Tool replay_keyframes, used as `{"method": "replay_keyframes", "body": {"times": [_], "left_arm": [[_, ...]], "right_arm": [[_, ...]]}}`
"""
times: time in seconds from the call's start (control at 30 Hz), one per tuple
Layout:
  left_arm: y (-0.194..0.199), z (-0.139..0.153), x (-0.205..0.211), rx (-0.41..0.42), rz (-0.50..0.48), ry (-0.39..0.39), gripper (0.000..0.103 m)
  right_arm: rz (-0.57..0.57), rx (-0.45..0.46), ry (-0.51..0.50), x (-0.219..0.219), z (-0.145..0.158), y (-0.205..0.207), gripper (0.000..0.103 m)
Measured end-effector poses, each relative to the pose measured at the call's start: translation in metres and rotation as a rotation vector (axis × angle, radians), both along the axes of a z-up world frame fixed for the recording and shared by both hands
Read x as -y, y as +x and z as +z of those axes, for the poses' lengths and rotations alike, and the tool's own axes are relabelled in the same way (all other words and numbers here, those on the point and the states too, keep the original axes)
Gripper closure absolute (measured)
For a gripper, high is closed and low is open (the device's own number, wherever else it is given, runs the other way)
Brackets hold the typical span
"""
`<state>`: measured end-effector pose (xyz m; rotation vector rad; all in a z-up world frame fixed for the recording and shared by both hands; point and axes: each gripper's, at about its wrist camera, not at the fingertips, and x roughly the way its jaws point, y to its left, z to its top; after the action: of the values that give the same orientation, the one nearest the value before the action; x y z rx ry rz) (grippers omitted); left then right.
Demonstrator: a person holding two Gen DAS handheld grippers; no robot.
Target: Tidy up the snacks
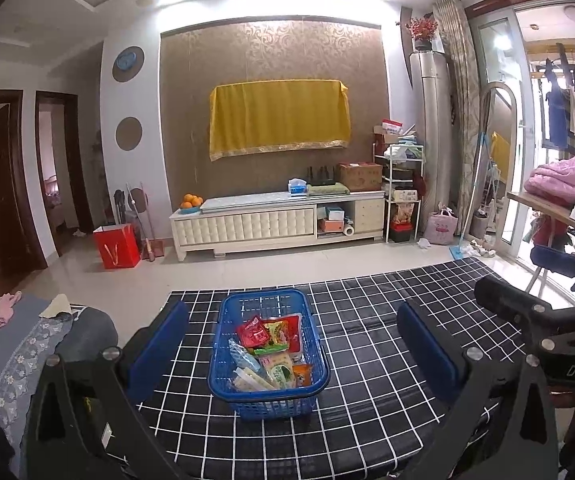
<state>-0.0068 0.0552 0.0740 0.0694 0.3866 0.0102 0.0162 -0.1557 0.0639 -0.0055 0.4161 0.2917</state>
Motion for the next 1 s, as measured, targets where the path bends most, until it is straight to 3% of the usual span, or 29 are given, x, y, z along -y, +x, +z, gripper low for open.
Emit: {"method": "replay_keyframes", "body": {"times": [1.0], "left_arm": [[-0.0012,0.0001,-0.0019,-0.015,-0.013,-0.023,0.0]], "right_arm": [[-0.006,-0.015,-0.004,-0.0031,-0.0009,-0.0004,0.0]]}}
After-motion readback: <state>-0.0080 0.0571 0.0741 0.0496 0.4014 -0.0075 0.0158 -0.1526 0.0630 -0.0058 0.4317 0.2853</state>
